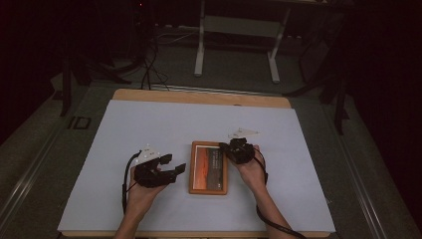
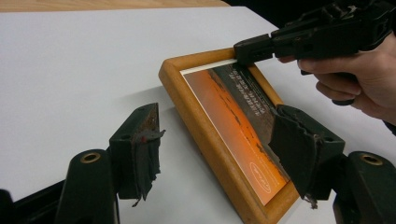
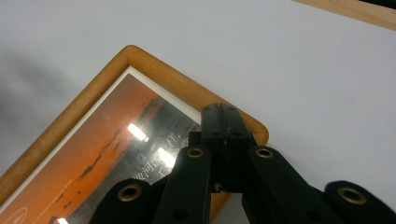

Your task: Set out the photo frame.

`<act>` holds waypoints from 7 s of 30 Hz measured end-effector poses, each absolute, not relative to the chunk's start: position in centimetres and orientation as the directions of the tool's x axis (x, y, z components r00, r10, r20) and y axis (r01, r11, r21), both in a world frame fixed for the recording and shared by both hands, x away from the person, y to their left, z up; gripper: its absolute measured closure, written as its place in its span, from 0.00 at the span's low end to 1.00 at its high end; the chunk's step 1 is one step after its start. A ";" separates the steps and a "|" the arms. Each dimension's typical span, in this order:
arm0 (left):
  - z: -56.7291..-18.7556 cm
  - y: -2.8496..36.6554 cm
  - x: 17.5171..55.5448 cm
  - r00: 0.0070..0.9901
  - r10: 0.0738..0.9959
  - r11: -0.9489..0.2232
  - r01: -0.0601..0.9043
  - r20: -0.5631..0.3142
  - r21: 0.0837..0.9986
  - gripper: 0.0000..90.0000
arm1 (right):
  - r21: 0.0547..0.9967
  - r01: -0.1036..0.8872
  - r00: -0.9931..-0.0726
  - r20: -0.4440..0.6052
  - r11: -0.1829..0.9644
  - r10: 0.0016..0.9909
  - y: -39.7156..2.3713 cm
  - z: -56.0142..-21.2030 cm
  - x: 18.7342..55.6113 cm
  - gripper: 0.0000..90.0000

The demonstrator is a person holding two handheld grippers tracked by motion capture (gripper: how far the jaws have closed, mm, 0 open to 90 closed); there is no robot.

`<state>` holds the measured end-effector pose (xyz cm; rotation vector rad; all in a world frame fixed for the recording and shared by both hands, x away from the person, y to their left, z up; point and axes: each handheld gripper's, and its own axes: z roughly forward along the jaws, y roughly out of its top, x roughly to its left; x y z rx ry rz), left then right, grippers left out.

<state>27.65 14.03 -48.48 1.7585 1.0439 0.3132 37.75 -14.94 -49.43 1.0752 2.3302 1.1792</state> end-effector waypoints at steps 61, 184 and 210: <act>-51.3 5.3 27.2 0.614 0.732 -0.180 0.591 -0.293 0.787 0.17 | 0.735 0.567 -0.610 0.072 0.372 0.789 -17.1 -51.6 39.0 1.00; -45.3 3.3 28.9 0.835 0.520 -0.328 0.392 -0.182 0.859 0.77 | 0.867 0.330 -0.702 -0.039 0.373 0.711 -26.3 -43.6 31.1 0.70; -41.9 6.1 29.7 0.939 0.335 -0.473 0.239 -0.078 0.848 0.77 | 0.881 0.209 -0.924 0.036 0.424 0.380 -21.4 -44.9 31.4 0.59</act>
